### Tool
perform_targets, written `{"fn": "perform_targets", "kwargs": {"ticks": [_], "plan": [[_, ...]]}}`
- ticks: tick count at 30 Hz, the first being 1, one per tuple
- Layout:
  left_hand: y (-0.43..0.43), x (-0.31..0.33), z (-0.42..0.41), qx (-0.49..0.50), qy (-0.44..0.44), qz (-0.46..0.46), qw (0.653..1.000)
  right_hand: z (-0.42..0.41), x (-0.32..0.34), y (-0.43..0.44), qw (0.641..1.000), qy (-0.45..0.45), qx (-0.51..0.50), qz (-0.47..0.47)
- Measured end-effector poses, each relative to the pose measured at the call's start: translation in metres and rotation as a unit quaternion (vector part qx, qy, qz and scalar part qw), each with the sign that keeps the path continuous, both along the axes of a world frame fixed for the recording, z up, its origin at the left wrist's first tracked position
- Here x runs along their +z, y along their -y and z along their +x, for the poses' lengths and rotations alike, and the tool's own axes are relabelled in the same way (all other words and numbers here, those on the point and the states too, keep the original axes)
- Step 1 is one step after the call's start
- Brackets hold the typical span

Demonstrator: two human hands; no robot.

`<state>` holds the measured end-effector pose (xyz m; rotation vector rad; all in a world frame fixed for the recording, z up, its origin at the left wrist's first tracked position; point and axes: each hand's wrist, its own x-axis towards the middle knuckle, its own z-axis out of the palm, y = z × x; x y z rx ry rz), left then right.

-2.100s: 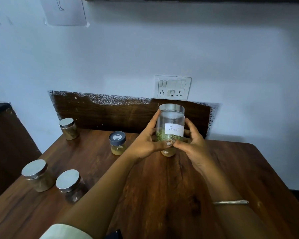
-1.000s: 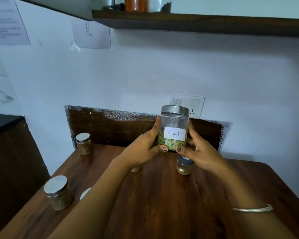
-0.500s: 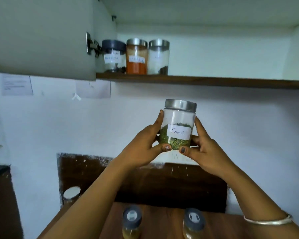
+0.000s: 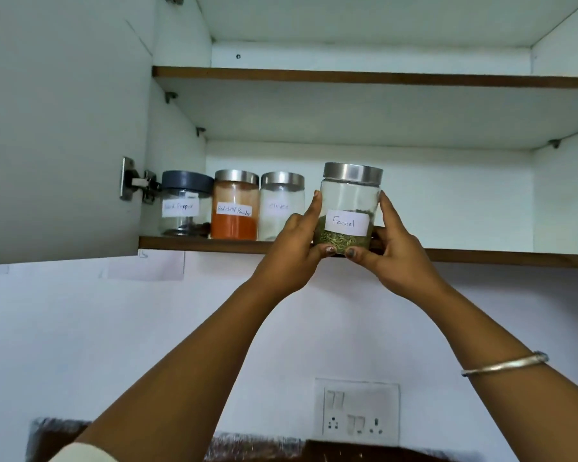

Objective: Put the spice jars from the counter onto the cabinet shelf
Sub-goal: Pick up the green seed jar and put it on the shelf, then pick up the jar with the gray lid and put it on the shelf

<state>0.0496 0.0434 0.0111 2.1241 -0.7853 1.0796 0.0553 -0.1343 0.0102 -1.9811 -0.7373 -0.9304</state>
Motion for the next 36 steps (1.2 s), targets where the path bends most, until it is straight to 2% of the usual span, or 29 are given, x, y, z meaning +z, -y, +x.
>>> {"fn": "perform_targets", "kwargs": {"ticks": [5,10,14,22,26,31,36], "plan": [[0.014,0.001,0.026,0.049,0.022,0.006,0.999,0.028,0.008,0.009,0.999,-0.028,-0.026,-0.009],[0.018,-0.001,0.039,0.074,0.045,-0.029,0.996,0.037,0.013,0.007,0.996,-0.068,-0.062,0.022],[0.022,0.003,0.042,0.139,0.064,-0.031,0.988,0.043,0.011,-0.005,0.976,-0.008,-0.209,-0.064],[0.023,0.003,0.044,0.262,0.095,-0.019,0.96,0.054,0.005,-0.023,0.939,0.044,-0.33,-0.087],[0.022,0.006,0.045,0.276,0.089,-0.013,0.957,0.055,0.002,-0.03,0.924,0.058,-0.369,-0.079],[0.023,0.005,0.044,0.261,0.078,-0.032,0.962,0.059,0.004,-0.034,0.924,0.039,-0.376,-0.062],[0.021,0.005,0.043,0.231,0.056,-0.044,0.97,0.06,-0.001,-0.035,0.926,0.059,-0.371,-0.048]]}}
